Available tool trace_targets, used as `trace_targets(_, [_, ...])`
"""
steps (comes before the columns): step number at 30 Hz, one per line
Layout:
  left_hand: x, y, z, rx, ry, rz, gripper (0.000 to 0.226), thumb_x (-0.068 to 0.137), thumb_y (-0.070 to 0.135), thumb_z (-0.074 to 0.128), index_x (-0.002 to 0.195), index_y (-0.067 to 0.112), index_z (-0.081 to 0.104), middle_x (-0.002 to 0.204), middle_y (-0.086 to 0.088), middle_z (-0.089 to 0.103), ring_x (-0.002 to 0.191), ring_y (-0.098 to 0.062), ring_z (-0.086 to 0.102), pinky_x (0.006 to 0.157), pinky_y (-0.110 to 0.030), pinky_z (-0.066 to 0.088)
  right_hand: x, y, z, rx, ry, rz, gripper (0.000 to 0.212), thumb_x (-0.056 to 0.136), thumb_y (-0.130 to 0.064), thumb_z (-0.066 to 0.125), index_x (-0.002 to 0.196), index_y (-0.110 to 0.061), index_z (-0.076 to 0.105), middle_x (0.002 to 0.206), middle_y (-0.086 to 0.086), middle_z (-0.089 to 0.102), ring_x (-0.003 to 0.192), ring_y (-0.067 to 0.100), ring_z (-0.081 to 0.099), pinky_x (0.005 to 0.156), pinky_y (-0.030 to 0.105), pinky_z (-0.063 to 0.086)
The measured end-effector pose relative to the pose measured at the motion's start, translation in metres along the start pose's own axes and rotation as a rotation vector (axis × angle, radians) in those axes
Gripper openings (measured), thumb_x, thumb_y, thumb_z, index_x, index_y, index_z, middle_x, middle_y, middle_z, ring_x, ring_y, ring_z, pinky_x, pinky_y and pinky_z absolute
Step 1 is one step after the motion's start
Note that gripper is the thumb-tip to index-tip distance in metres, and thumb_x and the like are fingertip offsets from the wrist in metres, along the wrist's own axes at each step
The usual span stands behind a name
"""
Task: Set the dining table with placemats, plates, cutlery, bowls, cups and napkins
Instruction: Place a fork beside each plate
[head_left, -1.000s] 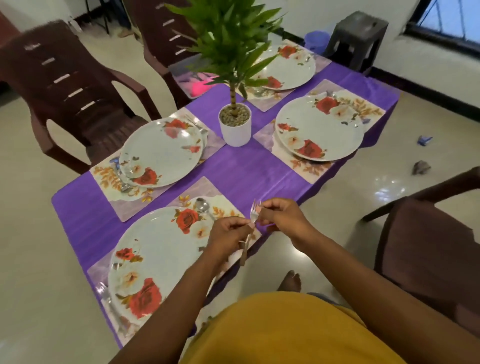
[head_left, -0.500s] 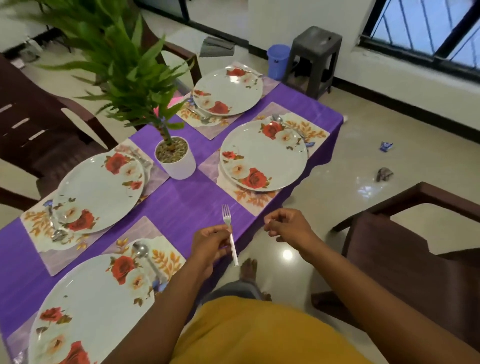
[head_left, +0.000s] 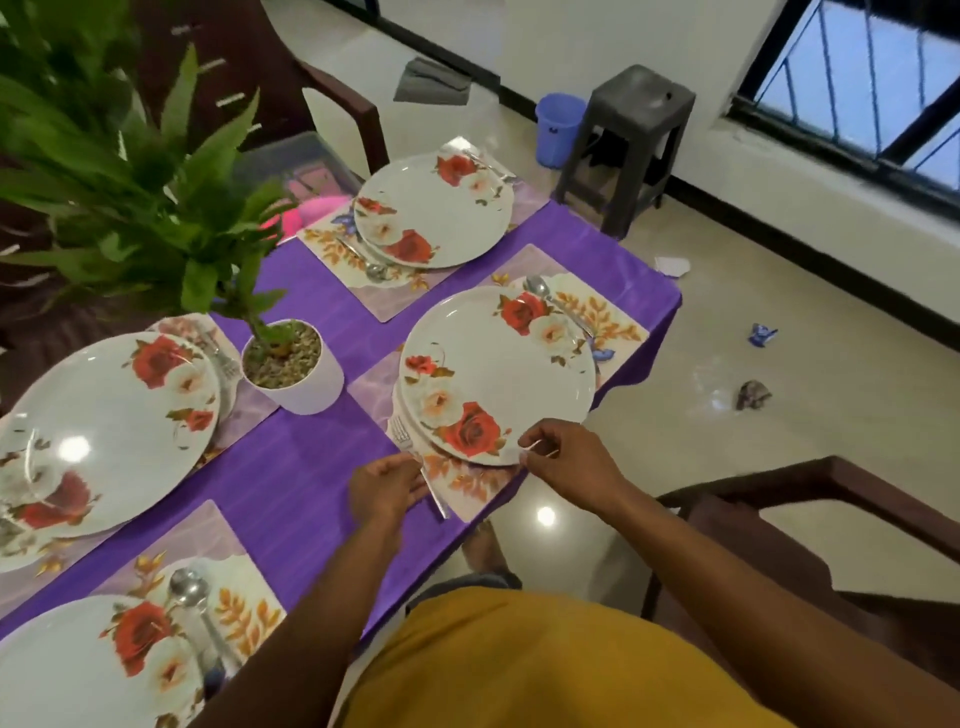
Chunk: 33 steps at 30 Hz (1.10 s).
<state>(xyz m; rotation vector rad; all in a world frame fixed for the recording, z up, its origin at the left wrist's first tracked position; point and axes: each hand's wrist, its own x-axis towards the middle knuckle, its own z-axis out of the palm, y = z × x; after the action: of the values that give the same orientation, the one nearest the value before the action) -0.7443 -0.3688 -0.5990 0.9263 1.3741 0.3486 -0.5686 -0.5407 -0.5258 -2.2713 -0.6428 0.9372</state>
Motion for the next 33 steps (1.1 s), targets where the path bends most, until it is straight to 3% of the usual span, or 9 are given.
trace_targets(12, [0.003,0.001,0.018,-0.007,0.229,-0.01,0.01,0.093,0.005,0.074,0.099,-0.003,0.076,0.084,-0.016,0.079,0.075,-0.032,0.078,0.071,-0.042,0.065,0.094,-0.01,-0.024,-0.29,-0.186,-0.248,0.022,0.094,-0.033,0.069,0.115,-0.028,0.068,0.113,-0.006,0.07,0.095,0.011,0.064,0.091,0.035,0.057])
trace_targets(17, [0.004,0.003,0.028,0.126,0.397,-0.033,0.014,0.072,0.035,0.081,0.063,0.026,0.078,0.066,-0.006,0.075,0.07,-0.033,0.076,0.076,-0.053,0.065,0.124,-0.005,-0.034,-0.523,-0.211,-0.45,0.034,0.093,-0.04,0.068,0.124,-0.028,0.065,0.13,-0.003,0.064,0.117,0.019,0.057,0.105,0.034,0.045])
trace_targets(19, [0.004,-0.001,0.032,0.183,0.446,-0.011,0.011,0.065,0.044,0.074,0.065,0.034,0.078,0.063,-0.006,0.073,0.072,-0.036,0.075,0.074,-0.054,0.064,0.133,-0.006,-0.042,-0.599,-0.243,-0.528,0.045,0.089,-0.046,0.062,0.13,-0.026,0.064,0.136,0.001,0.061,0.123,0.023,0.054,0.107,0.041,0.046])
trace_targets(22, [0.001,0.003,0.042,0.216,0.527,-0.012,0.015,0.071,0.04,0.079,0.066,0.027,0.078,0.063,0.0,0.074,0.07,-0.029,0.076,0.072,-0.049,0.065,0.151,-0.01,-0.054,-0.703,-0.299,-0.638,0.056,0.087,-0.046,0.065,0.139,-0.027,0.06,0.148,0.007,0.055,0.133,0.032,0.049,0.109,0.047,0.045])
trace_targets(26, [-0.007,0.008,0.055,0.257,0.628,-0.009,0.016,0.084,0.037,0.081,0.082,0.021,0.081,0.068,0.001,0.074,0.07,-0.026,0.074,0.068,-0.039,0.061,0.168,-0.017,-0.068,-0.857,-0.391,-0.73,0.067,0.089,-0.044,0.071,0.15,-0.028,0.049,0.16,0.011,0.04,0.144,0.035,0.038,0.111,0.047,0.041])
trace_targets(30, [-0.01,0.007,0.063,0.258,0.656,0.009,0.013,0.089,0.036,0.078,0.082,0.024,0.08,0.07,0.006,0.075,0.068,-0.021,0.073,0.071,-0.041,0.063,0.182,-0.016,-0.076,-0.997,-0.449,-0.781,0.08,0.089,-0.049,0.071,0.158,-0.031,0.034,0.167,0.014,0.021,0.151,0.037,0.023,0.116,0.05,0.034])
trace_targets(33, [-0.011,0.007,0.069,0.277,0.662,0.036,0.013,0.093,0.035,0.075,0.088,0.025,0.081,0.074,0.008,0.075,0.068,-0.014,0.072,0.068,-0.033,0.06,0.193,-0.013,-0.076,-1.039,-0.485,-0.781,0.088,0.088,-0.05,0.072,0.16,-0.032,0.025,0.171,0.015,0.006,0.156,0.038,0.011,0.12,0.051,0.03])
